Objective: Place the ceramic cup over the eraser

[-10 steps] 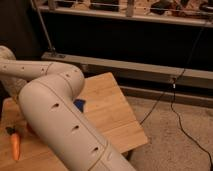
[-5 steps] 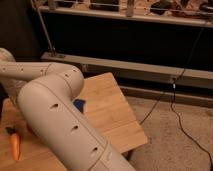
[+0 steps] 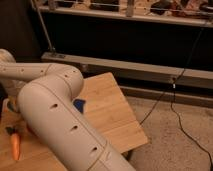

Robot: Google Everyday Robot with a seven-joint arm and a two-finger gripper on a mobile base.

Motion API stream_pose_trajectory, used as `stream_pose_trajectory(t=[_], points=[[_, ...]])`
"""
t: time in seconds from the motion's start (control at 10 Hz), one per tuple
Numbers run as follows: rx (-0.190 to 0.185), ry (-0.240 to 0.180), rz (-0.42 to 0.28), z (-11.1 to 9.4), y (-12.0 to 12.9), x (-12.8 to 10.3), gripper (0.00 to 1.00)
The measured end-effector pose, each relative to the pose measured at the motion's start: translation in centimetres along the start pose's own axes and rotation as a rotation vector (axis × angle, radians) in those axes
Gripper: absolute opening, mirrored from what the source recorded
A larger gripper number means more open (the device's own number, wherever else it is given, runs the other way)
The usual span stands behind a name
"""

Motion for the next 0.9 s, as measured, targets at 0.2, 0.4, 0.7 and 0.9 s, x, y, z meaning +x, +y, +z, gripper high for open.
stream_pose_trajectory(t=[0.2, 0.4, 0.7, 0.9], points=[[-0.019, -0.028, 0.028, -1.9, -0.6, -0.1, 0.8], [-0.038, -0.087, 0.065, -6.0, -1.8, -0.1, 0.8], [-0.053, -0.187, 0.116, -13.0, -4.2, 1.1, 0.8], [-0.039, -0.223, 0.153, -16.2, -5.6, 2.9, 0.8]])
